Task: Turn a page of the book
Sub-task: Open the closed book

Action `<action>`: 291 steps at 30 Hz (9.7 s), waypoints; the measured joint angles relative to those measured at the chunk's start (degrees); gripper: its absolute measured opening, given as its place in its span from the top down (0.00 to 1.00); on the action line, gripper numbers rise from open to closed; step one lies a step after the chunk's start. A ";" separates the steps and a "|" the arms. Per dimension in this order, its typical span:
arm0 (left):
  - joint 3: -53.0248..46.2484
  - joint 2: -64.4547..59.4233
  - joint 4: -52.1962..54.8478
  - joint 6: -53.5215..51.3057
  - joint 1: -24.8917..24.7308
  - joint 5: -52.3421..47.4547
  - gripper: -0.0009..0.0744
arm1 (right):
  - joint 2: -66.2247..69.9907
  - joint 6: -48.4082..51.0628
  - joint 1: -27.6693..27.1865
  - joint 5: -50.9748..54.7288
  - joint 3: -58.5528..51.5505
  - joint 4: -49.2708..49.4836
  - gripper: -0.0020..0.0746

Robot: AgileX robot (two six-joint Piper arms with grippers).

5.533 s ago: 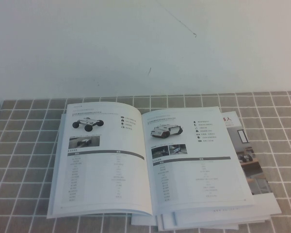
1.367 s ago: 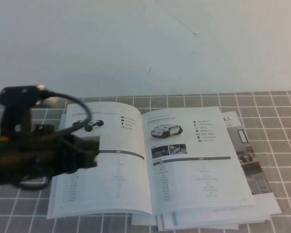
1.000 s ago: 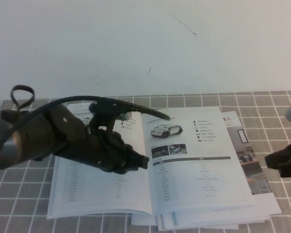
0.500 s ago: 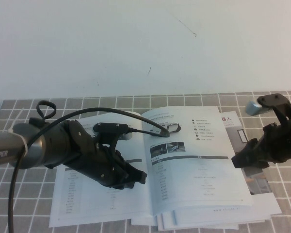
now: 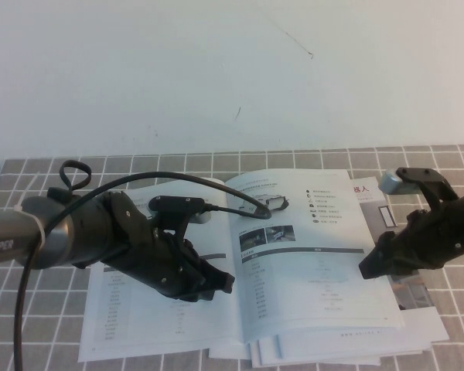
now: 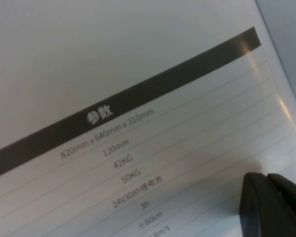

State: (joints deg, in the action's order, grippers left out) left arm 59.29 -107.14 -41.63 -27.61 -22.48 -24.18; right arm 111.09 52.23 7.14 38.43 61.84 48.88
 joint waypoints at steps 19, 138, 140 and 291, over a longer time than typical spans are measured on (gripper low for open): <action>0.00 0.00 0.09 0.00 0.00 0.00 0.99 | 1.23 -1.52 0.00 2.02 0.42 3.60 0.43; 0.04 -0.13 0.09 1.28 0.00 -0.46 0.99 | 2.56 -11.44 3.51 30.08 25.58 11.63 0.44; 0.04 -0.13 0.09 1.28 0.00 -0.46 0.99 | 2.56 -10.23 4.29 29.97 25.58 14.01 0.44; -25.12 17.84 -26.74 4.37 -11.59 38.24 0.99 | 18.68 -20.77 12.65 30.14 37.06 -21.46 0.98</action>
State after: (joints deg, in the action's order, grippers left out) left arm 34.17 -89.30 -68.37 -23.24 -34.07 14.06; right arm 129.77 31.46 19.79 68.57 98.90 27.42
